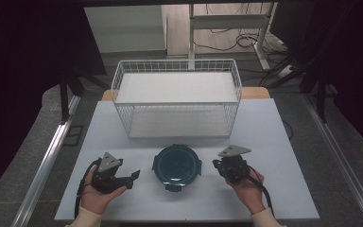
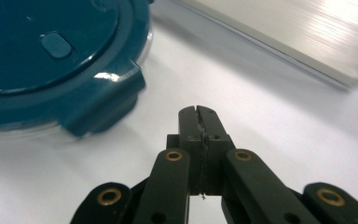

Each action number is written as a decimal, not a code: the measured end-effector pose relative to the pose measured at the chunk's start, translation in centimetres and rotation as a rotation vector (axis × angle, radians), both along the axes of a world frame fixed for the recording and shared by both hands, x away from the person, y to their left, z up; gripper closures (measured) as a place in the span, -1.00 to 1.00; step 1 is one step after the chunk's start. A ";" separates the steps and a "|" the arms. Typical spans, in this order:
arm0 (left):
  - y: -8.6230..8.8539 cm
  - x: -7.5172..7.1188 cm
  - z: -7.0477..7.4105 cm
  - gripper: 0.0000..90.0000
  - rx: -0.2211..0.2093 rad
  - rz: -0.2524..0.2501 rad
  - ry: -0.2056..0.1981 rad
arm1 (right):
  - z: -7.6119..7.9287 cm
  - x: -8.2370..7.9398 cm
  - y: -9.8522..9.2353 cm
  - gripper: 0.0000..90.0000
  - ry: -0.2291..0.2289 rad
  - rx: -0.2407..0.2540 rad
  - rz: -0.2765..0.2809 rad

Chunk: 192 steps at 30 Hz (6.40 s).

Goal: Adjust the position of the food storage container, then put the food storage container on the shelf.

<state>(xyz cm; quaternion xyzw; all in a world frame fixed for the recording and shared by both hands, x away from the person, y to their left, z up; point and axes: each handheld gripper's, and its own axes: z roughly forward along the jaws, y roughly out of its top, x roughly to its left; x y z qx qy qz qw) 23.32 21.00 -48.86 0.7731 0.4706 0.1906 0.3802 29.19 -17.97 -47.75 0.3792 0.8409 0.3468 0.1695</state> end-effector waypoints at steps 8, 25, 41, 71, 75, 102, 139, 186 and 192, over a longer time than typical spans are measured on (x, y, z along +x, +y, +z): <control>-0.4 -0.5 0.7 -0.50 0.007 -0.001 -0.041 | 0.4 -0.9 -3.4 0.21 0.045 0.181 -0.004; -0.7 -0.5 1.3 -0.63 -0.105 -0.001 -0.007 | 1.0 -1.7 -2.3 -0.63 0.068 0.296 0.031; -1.3 0.9 2.0 -0.73 -0.231 -0.080 0.095 | 1.8 -1.3 -0.5 -0.79 0.110 0.370 0.000; -2.9 7.1 -2.1 -0.71 -0.487 -0.121 0.388 | -2.3 1.8 4.0 -0.79 0.387 0.463 -0.072; -3.3 7.4 -2.7 -0.70 -0.507 -0.147 0.423 | -2.8 2.1 4.1 -0.79 0.412 0.482 -0.084; -3.8 5.8 -2.6 -0.22 -0.572 -0.162 0.468 | -3.2 1.6 3.2 -0.21 0.489 0.605 -0.119; -3.3 1.5 3.3 -0.02 -0.558 -0.211 0.216 | 3.4 -2.0 3.4 -0.19 0.152 0.482 0.103; -3.6 4.0 10.4 -0.02 -0.524 -0.232 0.085 | 10.7 0.7 3.3 -0.19 0.015 0.447 0.177; -3.3 5.2 12.2 -0.02 -0.519 -0.234 0.069 | 12.3 1.9 3.6 -0.19 0.009 0.444 0.179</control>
